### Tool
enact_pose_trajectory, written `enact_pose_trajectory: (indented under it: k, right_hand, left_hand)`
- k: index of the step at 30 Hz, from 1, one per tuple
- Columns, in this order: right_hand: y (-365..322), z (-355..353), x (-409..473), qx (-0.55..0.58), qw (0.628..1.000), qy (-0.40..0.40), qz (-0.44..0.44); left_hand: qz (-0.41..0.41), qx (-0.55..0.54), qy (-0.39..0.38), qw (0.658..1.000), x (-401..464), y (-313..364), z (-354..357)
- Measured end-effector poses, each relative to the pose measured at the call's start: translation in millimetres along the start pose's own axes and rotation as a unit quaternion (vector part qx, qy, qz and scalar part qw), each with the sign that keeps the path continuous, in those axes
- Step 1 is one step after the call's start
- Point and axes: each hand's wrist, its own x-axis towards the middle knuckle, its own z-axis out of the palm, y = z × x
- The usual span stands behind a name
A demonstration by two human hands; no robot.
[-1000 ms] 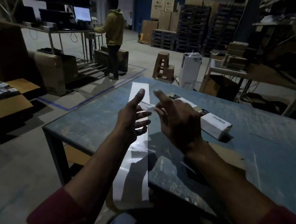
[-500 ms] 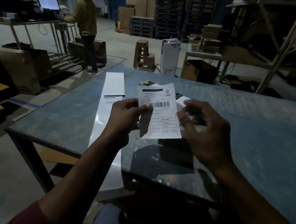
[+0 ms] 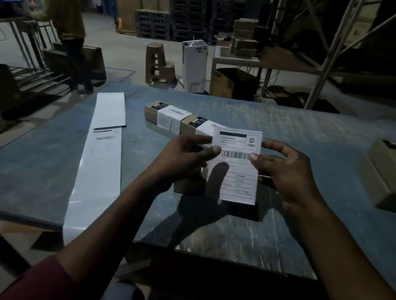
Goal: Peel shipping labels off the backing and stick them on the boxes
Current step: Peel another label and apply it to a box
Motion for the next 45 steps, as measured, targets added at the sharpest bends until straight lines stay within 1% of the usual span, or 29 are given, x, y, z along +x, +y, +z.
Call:
enact_pose_trajectory:
  k: [2,3,4,6,8,9,11,13,15,20,24,35,41,45]
  right_hand:
    - [1,-9,5,0.021,1.000,0.018,0.001]
    - [0,-14,7,0.035,0.999,0.024,0.003]
    - [0,-18,8,0.047,0.999,0.023,0.008]
    - [1,-23,10,0.073,0.997,0.006,0.030]
    - [4,-24,10,0.087,0.995,-0.022,0.053]
    - [6,-22,10,0.086,0.994,-0.031,0.061]
    - [10,-16,8,0.071,0.994,-0.036,0.072]
    - [15,-9,6,0.057,0.995,-0.035,0.078]
    - [20,-2,3,0.048,0.995,-0.029,0.080]
    - [24,3,-4,0.019,0.997,-0.006,0.070]
    - [23,4,-9,0.000,0.998,0.009,0.064]
    - [23,9,-13,0.001,0.998,0.043,0.048]
    - [24,8,-12,-0.007,0.998,0.033,0.044]
    - [24,9,-11,-0.015,0.999,0.035,0.038]
  left_hand:
    - [0.031,0.054,0.026,0.998,8,0,-6]
    - [0.043,0.080,0.024,0.996,12,0,-11]
    - [0.040,0.118,0.007,0.992,15,0,-18]
    - [-0.003,0.219,-0.072,0.973,23,-4,-32]
    - [-0.052,0.281,-0.157,0.945,27,-11,-40]
    - [-0.055,0.303,-0.176,0.935,29,-16,-41]
    - [-0.018,0.328,-0.161,0.931,29,-25,-41]
    - [0.036,0.334,-0.125,0.934,25,-32,-40]
    - [0.089,0.346,-0.093,0.929,20,-39,-39]
    - [0.143,0.329,-0.048,0.932,-2,-46,-30]
    - [0.163,0.339,-0.030,0.926,-12,-44,-27]
    - [0.187,0.364,-0.009,0.913,-16,-51,-26]
    - [0.204,0.373,-0.005,0.905,-15,-54,-26]
    - [0.221,0.378,-0.017,0.899,-14,-55,-27]
